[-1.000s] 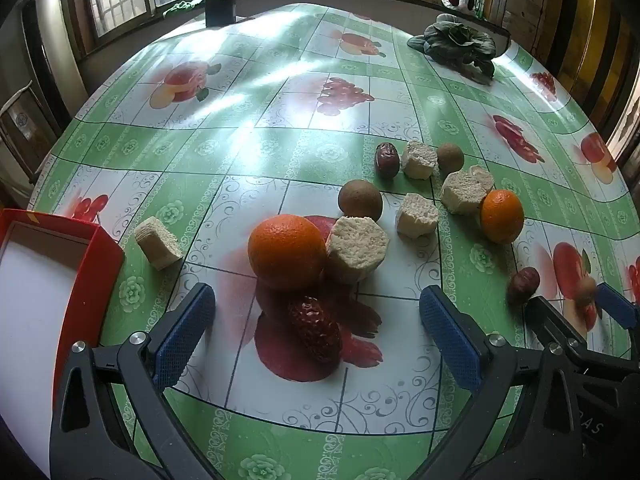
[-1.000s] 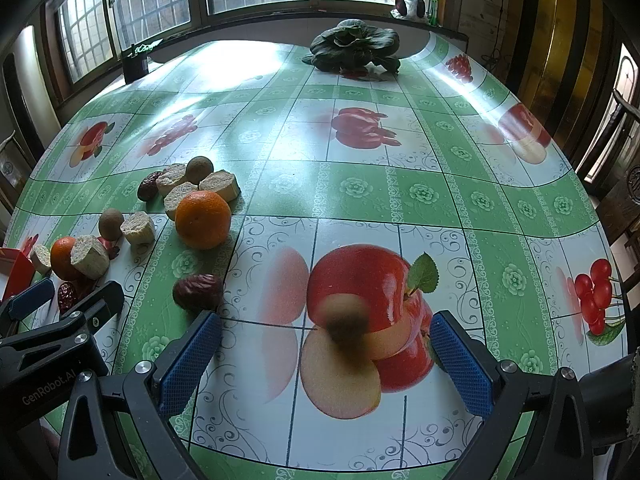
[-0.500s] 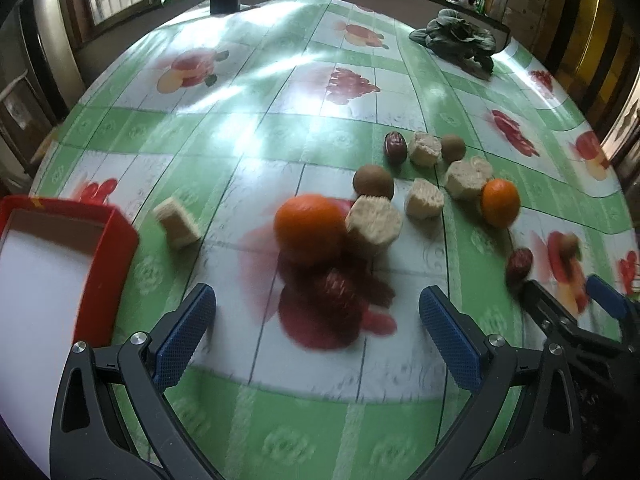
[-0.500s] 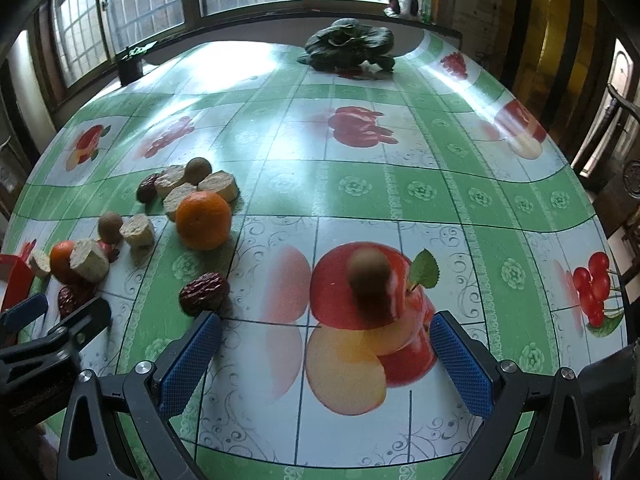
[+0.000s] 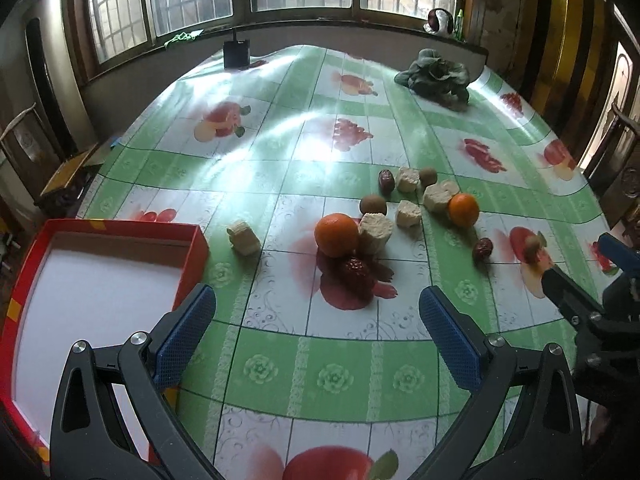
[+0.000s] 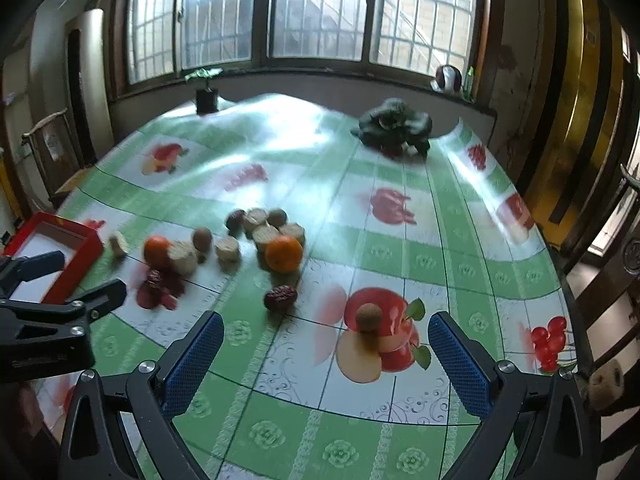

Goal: Organize fruits
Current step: 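Move the left tool to the red date and close on it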

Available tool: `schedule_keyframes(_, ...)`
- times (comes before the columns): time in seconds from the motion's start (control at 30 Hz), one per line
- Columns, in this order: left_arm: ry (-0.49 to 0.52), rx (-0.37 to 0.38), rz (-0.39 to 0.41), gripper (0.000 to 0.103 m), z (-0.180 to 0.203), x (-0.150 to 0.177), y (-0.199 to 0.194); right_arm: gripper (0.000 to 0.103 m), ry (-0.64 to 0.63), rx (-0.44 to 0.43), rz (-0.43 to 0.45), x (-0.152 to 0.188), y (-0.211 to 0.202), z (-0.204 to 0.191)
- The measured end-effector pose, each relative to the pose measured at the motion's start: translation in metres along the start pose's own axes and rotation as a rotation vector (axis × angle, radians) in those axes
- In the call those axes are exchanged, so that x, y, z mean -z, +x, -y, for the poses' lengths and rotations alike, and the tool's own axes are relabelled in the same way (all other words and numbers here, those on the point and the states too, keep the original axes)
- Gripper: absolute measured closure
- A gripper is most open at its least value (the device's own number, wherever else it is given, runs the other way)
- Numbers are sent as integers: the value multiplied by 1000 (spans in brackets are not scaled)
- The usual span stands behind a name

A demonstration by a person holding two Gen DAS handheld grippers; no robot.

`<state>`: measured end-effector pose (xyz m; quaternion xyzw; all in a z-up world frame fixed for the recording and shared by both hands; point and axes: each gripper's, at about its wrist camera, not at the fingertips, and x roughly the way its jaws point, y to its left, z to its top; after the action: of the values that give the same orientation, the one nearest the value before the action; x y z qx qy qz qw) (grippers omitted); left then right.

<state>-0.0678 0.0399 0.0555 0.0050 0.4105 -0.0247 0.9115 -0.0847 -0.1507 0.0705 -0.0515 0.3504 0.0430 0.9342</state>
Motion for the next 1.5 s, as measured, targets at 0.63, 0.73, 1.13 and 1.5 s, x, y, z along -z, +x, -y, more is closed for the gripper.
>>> schedule_keyframes(0.63,-25,27,-1,1,-8,6,-10,1,71,-191,-5,1,-15,-5)
schedule_keyframes(0.73,-26,30,-10,1,-8,6,-5,1,64,-200,-22,4,-11,-5)
schedule_keyframes(1.13,-20,104,-71,1,-8,2,24,5,38,-216,-56,9,3,-5)
schedule_keyframes(1.5,9,85,-131,32,11,-8,61,26,120,-271,-124,10,31,13)
